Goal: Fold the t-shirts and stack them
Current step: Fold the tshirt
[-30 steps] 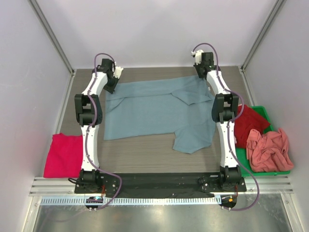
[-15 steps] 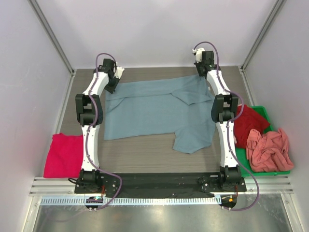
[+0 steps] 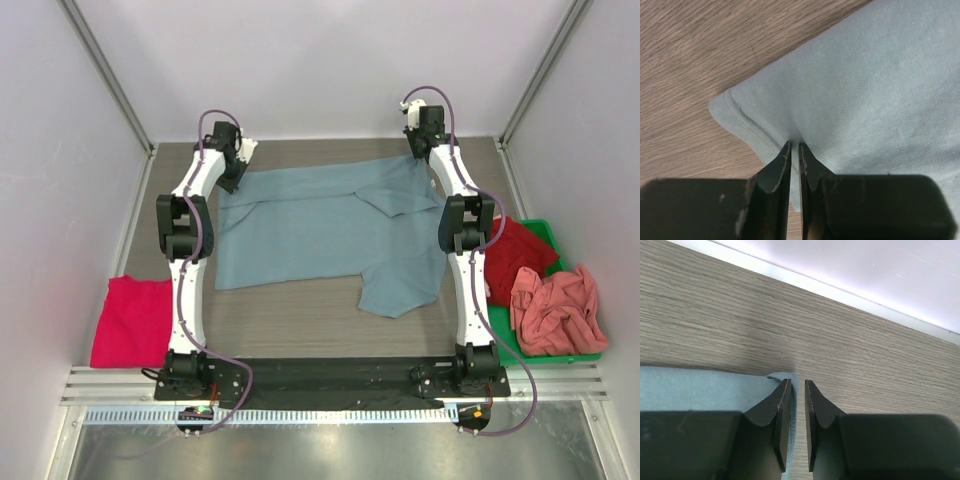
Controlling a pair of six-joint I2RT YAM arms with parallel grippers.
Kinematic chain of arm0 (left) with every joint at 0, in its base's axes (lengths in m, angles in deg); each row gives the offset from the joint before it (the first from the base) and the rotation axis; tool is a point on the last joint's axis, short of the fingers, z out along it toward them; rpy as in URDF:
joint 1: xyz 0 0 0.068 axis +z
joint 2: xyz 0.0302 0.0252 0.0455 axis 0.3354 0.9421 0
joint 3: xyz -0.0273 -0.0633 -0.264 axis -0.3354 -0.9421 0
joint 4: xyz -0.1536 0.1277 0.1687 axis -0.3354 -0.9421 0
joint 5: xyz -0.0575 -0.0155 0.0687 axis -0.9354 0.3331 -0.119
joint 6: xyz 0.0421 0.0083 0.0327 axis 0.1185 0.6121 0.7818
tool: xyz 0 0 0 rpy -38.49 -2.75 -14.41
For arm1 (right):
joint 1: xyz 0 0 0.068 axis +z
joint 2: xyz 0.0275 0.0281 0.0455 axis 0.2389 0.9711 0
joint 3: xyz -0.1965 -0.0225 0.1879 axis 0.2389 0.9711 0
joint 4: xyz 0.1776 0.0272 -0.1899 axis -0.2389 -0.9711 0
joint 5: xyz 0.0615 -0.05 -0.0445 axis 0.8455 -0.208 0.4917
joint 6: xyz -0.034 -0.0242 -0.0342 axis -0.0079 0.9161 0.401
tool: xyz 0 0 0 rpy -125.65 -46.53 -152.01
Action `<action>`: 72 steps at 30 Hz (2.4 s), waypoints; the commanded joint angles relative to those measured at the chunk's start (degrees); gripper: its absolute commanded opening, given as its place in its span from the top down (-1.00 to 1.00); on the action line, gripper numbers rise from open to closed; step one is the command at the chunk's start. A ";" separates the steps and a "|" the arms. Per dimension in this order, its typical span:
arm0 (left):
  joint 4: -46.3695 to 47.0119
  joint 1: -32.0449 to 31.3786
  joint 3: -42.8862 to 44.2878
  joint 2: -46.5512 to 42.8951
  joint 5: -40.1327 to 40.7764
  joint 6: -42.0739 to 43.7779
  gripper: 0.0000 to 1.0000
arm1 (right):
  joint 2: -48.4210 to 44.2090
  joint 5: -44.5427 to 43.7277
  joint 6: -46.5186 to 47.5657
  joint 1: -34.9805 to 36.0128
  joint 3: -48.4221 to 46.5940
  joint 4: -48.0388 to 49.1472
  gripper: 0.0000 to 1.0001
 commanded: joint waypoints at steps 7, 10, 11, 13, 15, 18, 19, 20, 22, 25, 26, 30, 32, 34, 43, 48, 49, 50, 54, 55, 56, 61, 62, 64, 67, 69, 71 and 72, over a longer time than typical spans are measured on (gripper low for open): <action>1.34 -0.17 0.95 0.77 1.21 1.33 0.80 | -1.37 1.68 -0.93 0.60 -1.11 0.79 0.98; 1.34 -0.17 0.78 0.77 1.65 1.68 0.80 | -0.58 2.12 -1.02 0.52 -1.38 0.35 0.98; 1.42 -0.08 0.69 0.68 1.74 1.85 0.80 | -0.40 2.03 -1.10 0.43 -1.55 0.35 0.98; 1.60 -0.17 0.34 0.50 2.17 2.12 0.80 | 0.21 1.68 -1.11 0.34 -2.52 0.26 0.98; 1.51 -0.08 0.08 0.50 2.35 2.38 0.81 | 0.48 1.59 -1.11 -0.01 -3.31 0.43 0.98; 1.69 -0.17 -0.10 0.59 2.79 2.56 0.82 | 0.66 0.98 -1.02 -0.71 -3.66 0.79 0.98; 1.60 -0.08 -0.19 0.59 2.97 2.56 0.83 | 0.74 0.45 -0.93 -0.98 -3.66 0.87 0.98; 1.69 -0.08 -0.19 0.59 3.05 2.73 0.83 | 0.83 0.10 -1.02 -1.33 -3.57 0.87 0.98; 1.78 -0.17 -0.28 0.59 3.32 2.82 0.85 | 0.92 -0.16 -1.02 -2.38 -3.31 0.96 0.98; 1.78 -0.17 -0.45 0.68 3.58 3.08 0.85 | 1.01 -0.08 -0.93 -3.26 -2.87 0.87 0.98; 1.86 -0.17 -0.45 0.77 3.76 3.17 0.85 | 1.09 -0.08 -1.02 -3.18 -2.70 0.87 0.98; 1.78 -0.17 -0.63 1.03 4.02 3.44 0.87 | 1.62 -0.43 -1.37 -3.26 -3.22 0.87 0.98; 1.86 -0.08 -0.72 1.21 4.20 3.61 0.88 | 1.89 -0.69 -1.46 -3.26 -3.66 0.87 0.98; 1.86 -0.17 -0.89 1.12 4.37 3.61 0.88 | 1.98 -0.87 -1.72 -3.26 -3.84 0.96 0.98; 4.50 0.10 0.77 -1.95 6.74 2.03 0.69 | -0.13 -5.27 -4.53 -5.46 -4.89 2.28 0.28; 6.79 0.88 2.53 -4.85 8.15 -1.57 0.10 | -1.80 2.28 -7.96 -5.81 -4.54 2.02 0.23; 6.61 1.06 2.80 -5.29 7.89 -3.31 -0.01 | -1.72 3.77 -8.31 -5.81 -4.45 1.76 0.22; 5.91 1.50 3.06 -5.47 6.41 -4.20 -0.20 | -1.54 6.92 -8.83 -5.73 -4.45 1.23 0.22; 3.36 2.12 2.71 -5.74 1.40 -7.10 -0.30 | -0.31 11.08 -9.80 -5.72 -4.45 -0.09 0.25; 2.58 2.38 2.71 -5.48 -0.18 -8.50 -0.26 | -0.14 12.04 -10.15 -5.72 -4.45 -0.35 0.26; 2.31 2.56 2.71 -5.39 -0.20 -8.87 -0.24 | -0.14 12.05 -10.16 -5.72 -4.45 -0.53 0.26; 1.95 3.17 3.41 -3.63 -2.04 -10.27 -0.08 | 0.39 12.75 -10.60 -5.72 -4.45 -0.53 0.28; 2.13 3.52 3.76 -3.28 -2.04 -10.36 -0.06 | 0.39 12.75 -10.77 -5.72 -4.37 -0.53 0.28; 2.83 3.87 5.25 -1.87 -2.04 -10.89 -0.05 | 0.39 13.19 -11.21 -5.81 -4.19 -0.44 0.28; 3.80 4.23 8.24 0.67 -2.04 -11.51 -0.06 | 0.30 13.46 -11.21 -5.81 -3.58 -0.44 0.28; 4.76 4.23 9.30 2.25 -2.04 -11.94 -0.07 | 0.22 13.54 -11.21 -5.81 -3.22 -0.53 0.28; 5.29 4.23 10.44 3.14 -3.70 -12.47 -0.07 | 0.30 13.37 -10.86 -5.81 -2.87 -0.53 0.28; 5.47 4.23 10.79 3.92 -3.89 -12.73 -0.07 | 0.30 13.19 -10.77 -5.81 -2.70 -0.53 0.28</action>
